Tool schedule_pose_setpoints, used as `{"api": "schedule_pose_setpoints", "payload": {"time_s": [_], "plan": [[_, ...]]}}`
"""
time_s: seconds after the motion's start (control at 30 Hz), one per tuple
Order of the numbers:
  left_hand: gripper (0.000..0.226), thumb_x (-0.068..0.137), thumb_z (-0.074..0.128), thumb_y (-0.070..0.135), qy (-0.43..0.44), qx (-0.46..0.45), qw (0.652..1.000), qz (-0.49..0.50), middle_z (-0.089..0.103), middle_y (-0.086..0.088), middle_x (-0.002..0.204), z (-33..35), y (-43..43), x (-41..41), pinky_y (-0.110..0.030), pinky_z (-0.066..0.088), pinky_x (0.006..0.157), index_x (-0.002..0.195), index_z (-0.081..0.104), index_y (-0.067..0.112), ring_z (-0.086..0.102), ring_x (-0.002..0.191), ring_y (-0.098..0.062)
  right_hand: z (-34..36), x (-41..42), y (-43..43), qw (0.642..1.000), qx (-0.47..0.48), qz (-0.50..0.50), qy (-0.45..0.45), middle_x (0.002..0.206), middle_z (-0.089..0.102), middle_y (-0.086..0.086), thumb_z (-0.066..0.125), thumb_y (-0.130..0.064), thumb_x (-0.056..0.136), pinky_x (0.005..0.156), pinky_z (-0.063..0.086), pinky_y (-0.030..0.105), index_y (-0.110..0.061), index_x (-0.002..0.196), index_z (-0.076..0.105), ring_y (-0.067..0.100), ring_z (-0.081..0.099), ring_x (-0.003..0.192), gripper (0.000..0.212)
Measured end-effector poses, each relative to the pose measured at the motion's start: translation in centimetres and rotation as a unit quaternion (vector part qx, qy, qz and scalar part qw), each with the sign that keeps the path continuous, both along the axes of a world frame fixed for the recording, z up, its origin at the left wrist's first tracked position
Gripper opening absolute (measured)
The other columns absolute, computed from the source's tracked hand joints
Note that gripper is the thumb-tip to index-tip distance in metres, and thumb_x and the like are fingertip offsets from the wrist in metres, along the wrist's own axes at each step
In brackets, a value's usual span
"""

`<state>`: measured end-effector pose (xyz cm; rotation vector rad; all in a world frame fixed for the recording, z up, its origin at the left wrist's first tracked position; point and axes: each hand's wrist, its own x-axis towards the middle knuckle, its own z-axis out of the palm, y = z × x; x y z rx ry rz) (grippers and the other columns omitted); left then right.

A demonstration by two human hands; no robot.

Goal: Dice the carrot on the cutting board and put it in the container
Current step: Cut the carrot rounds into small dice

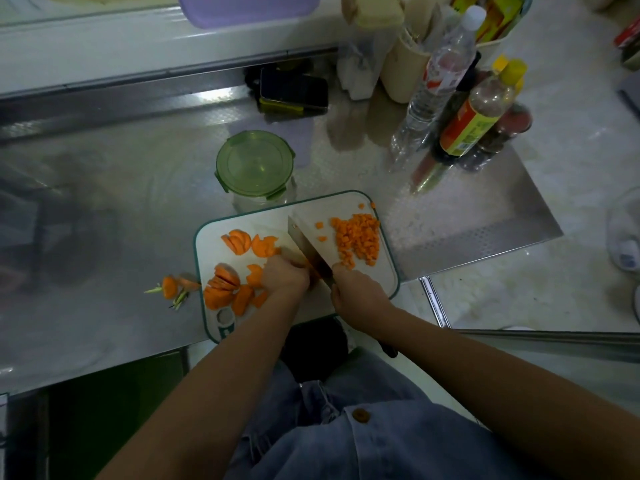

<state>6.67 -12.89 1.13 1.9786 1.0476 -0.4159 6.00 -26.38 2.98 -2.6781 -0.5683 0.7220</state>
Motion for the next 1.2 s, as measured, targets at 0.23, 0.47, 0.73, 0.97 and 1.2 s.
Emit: {"api": "schedule_pose_setpoints", "payload": {"time_s": [0.23,0.47,0.73,0.97,1.2], "plan": [[0.015,0.073,0.073,0.021,0.01,-0.013,1.0,-0.001,0.072,-0.011,0.084,-0.3,0.2,-0.2,-0.036,0.058,0.071,0.08,0.073,0.008,0.068,0.082,-0.026,-1.0,-0.6,-0.2,0.999,-0.021,0.015,-0.043,0.098,0.062,0.015,0.038,-0.02,0.097,0.067,0.045,0.037,-0.007,0.122,0.042,0.035,0.061,0.085,0.028],[0.009,0.079,0.068,0.014,0.004,-0.018,1.0,-0.015,0.067,-0.01,0.079,0.5,0.2,-0.5,-0.027,0.043,0.059,0.073,0.069,0.007,0.064,0.08,-0.025,-0.5,0.5,-0.8,0.999,0.02,0.045,0.017,0.104,0.062,0.016,0.051,-0.02,0.087,0.067,0.043,0.033,-0.026,0.149,0.018,0.035,0.06,0.09,0.071],[0.016,0.079,0.07,0.024,0.005,-0.009,1.0,-0.027,0.069,-0.01,0.077,0.0,0.3,-0.5,-0.024,0.037,0.048,0.069,0.069,0.012,0.061,0.069,-0.022,-0.3,1.8,-1.8,0.998,0.051,0.04,0.02,0.101,0.062,0.017,0.049,-0.022,0.092,0.068,0.043,0.035,-0.027,0.15,0.021,0.036,0.059,0.088,0.065],[0.026,0.085,0.065,0.037,-0.039,0.059,0.992,-0.103,0.069,-0.009,0.081,-0.4,0.6,-1.0,-0.028,0.04,0.058,0.074,0.068,0.013,0.065,0.079,-0.026,0.0,2.7,-2.4,0.978,0.155,-0.115,0.077,0.08,0.06,0.012,0.052,-0.017,0.087,0.067,0.054,0.049,-0.025,0.149,0.026,0.035,0.06,0.075,0.067],[0.043,0.081,0.059,0.013,-0.156,0.207,0.867,-0.425,0.047,-0.011,0.115,-0.6,1.5,-1.0,-0.036,0.042,0.07,0.123,0.052,0.017,0.052,0.1,-0.029,0.5,2.6,-3.3,0.965,0.172,-0.169,0.101,0.078,0.06,0.011,0.051,-0.013,0.088,0.066,0.056,0.048,-0.022,0.143,0.033,0.033,0.063,0.071,0.059]]}}
